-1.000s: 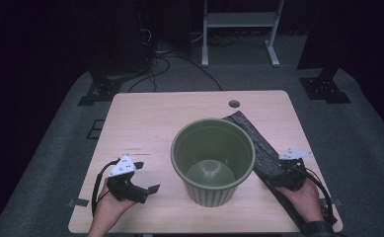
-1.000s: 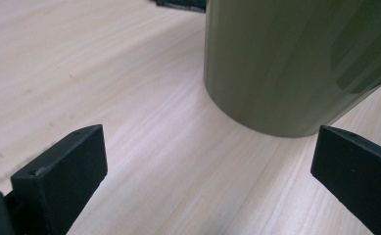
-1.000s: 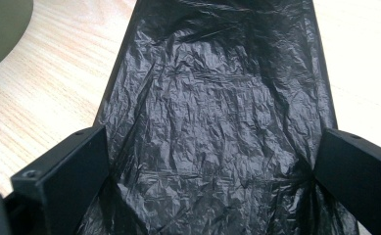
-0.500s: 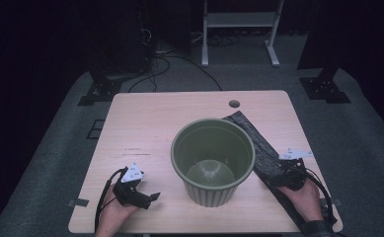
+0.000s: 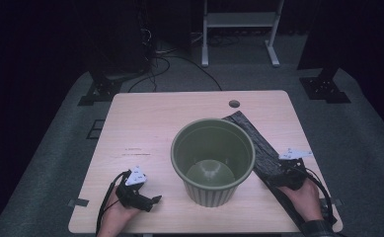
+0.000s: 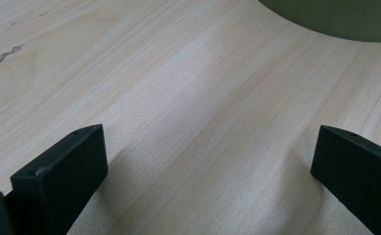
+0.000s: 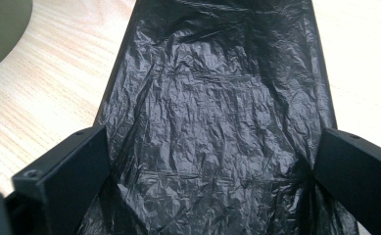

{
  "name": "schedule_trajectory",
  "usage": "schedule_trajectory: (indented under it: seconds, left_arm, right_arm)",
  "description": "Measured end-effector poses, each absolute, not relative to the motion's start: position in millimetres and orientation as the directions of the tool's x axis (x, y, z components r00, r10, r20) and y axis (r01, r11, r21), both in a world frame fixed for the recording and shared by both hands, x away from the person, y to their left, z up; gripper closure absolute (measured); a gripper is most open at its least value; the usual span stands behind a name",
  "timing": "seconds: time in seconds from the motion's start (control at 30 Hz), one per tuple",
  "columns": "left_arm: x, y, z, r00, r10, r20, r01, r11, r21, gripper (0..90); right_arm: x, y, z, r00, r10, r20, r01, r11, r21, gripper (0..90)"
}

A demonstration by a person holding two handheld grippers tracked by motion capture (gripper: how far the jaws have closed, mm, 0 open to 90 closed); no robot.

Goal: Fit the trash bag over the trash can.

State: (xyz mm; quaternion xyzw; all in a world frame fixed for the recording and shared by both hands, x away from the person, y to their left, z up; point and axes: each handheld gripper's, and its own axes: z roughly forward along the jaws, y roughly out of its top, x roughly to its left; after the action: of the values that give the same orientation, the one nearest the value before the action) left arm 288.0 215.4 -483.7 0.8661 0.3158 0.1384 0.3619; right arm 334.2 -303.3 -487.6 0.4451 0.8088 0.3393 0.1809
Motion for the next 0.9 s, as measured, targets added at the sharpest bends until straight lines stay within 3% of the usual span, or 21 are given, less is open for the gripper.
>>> schedule_trajectory:
  seconds: [0.2,0.3,0.53,0.67,0.9]
  left_arm:
    - [287.7,215.4,-483.7,0.762,0.647,0.012,0.447,-0.539,0.714,0.0]
    - [287.6,215.4,-483.7,0.763,0.646,0.012,0.446,-0.54,0.714,0.0]
    - [287.6,215.4,-483.7,0.763,0.646,0.012,0.446,-0.54,0.714,0.0]
    - [287.6,215.4,-483.7,0.763,0.646,0.011,0.446,-0.54,0.714,0.0]
    - [287.6,215.4,-483.7,0.763,0.646,0.012,0.446,-0.54,0.714,0.0]
  right_arm:
    - [328.4,-304.9,-484.5,-0.55,0.835,0.009,0.572,0.369,0.733,26.0]
    - [325.4,-304.1,-481.6,-0.576,0.818,0.01,0.555,0.382,0.739,49.7]
    - [322.9,-301.4,-480.5,-0.597,0.802,0.011,0.543,0.394,0.742,84.3]
    - [323.8,-302.2,-480.3,-0.599,0.801,0.02,0.548,0.391,0.74,88.9]
    - [323.1,-305.1,-476.6,-0.601,0.799,0.011,0.543,0.398,0.74,89.4]
